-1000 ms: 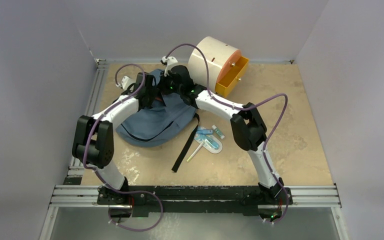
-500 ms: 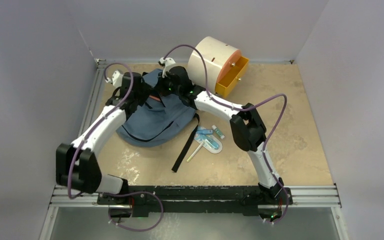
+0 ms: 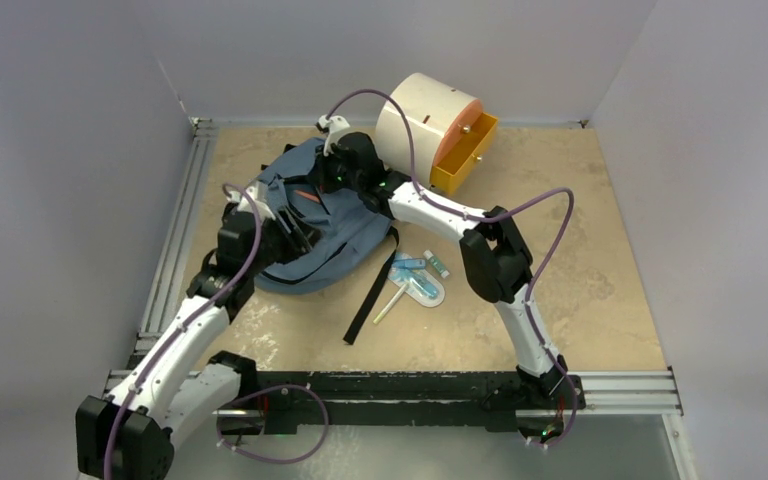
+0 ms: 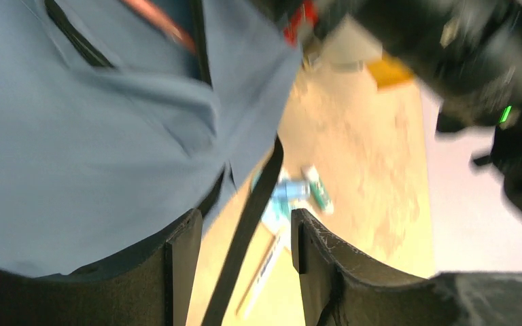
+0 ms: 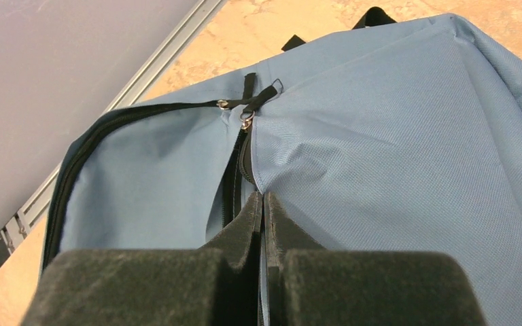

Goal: Pack the student bag
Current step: Place the stationery in the student bag, then pick up the stationery from the center of the board.

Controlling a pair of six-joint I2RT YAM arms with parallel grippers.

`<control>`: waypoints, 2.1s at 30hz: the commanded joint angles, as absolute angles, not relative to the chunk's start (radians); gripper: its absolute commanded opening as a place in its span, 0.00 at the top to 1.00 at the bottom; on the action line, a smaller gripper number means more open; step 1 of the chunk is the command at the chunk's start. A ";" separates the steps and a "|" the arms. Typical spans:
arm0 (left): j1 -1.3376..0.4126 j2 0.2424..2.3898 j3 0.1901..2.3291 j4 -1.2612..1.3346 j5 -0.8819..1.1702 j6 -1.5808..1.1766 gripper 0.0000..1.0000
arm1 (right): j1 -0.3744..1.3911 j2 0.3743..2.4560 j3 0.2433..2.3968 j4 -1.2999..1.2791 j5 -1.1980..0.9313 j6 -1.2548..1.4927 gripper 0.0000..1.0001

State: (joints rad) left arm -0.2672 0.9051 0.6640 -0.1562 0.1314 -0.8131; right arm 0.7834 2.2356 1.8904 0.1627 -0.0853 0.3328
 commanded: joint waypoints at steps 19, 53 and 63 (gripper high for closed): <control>-0.856 1.140 0.516 0.182 0.138 -0.423 0.51 | 0.775 2.195 1.975 0.159 -0.184 0.323 1.00; -1.028 1.574 0.709 0.142 -0.157 -0.185 0.58 | 0.772 2.224 1.989 0.132 -0.211 0.306 1.00; -1.037 1.601 0.704 0.125 -0.137 -0.245 0.70 | 0.772 2.234 2.007 0.128 -0.222 0.311 1.00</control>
State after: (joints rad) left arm -1.0344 1.5799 0.6788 0.1329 -0.1432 -0.2089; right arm 0.7696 2.2395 1.9430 0.0822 -0.1761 0.3126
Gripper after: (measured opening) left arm 0.342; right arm 0.005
